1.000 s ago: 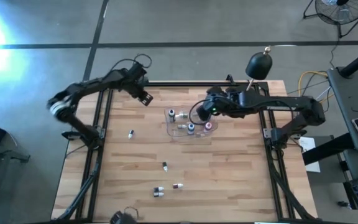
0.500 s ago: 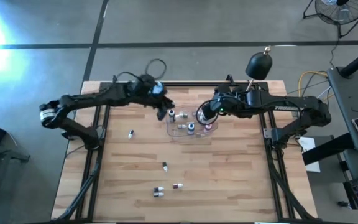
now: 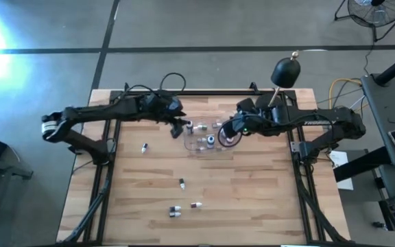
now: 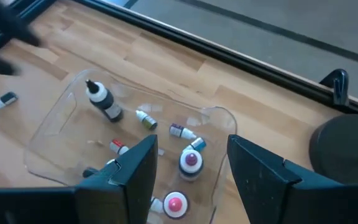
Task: Pick & Place food coloring
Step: Put the top small blue food coloring bottle into the transparent bin
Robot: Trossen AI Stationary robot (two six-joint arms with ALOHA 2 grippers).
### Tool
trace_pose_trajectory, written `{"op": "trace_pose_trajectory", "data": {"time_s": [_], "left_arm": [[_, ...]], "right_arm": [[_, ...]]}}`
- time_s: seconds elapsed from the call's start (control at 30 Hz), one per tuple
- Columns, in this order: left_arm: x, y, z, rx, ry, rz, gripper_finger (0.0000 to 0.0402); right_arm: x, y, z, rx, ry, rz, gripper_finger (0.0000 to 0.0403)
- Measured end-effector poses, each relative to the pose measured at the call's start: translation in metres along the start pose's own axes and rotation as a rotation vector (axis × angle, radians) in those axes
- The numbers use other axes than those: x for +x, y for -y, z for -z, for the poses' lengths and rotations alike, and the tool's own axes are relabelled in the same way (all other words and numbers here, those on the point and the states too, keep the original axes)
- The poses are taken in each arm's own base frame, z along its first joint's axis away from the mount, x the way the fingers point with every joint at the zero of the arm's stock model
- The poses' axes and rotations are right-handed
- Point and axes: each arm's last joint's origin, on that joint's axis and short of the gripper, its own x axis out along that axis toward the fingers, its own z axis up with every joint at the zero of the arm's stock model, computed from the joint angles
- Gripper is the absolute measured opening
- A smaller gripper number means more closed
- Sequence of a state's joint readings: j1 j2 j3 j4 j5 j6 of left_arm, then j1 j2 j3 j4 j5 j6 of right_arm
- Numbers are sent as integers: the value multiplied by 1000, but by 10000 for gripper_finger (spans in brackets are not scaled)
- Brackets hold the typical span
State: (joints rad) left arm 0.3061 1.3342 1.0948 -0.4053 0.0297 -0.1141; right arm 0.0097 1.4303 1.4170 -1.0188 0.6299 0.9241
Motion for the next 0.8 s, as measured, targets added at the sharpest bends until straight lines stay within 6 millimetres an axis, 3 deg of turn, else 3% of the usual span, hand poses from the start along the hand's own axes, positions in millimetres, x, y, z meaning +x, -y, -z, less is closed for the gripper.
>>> {"op": "trace_pose_trajectory", "data": {"time_s": [0.2, 0.33, 0.47, 0.8], "left_arm": [[-55, -1, 30, -106, -218, -229, 163], [-72, -8, 61, -269, -442, -432, 162], [-67, -12, 91, -379, -535, -534, 162], [-30, -17, 163, -571, -628, -468, 162]], "right_arm": [[2, 1, 2, 14, -4, 8, 187], [5, 1, 5, 30, -10, 18, 187], [7, 2, 7, 27, -14, 22, 187], [7, 2, 8, 27, -14, 23, 187]]}}
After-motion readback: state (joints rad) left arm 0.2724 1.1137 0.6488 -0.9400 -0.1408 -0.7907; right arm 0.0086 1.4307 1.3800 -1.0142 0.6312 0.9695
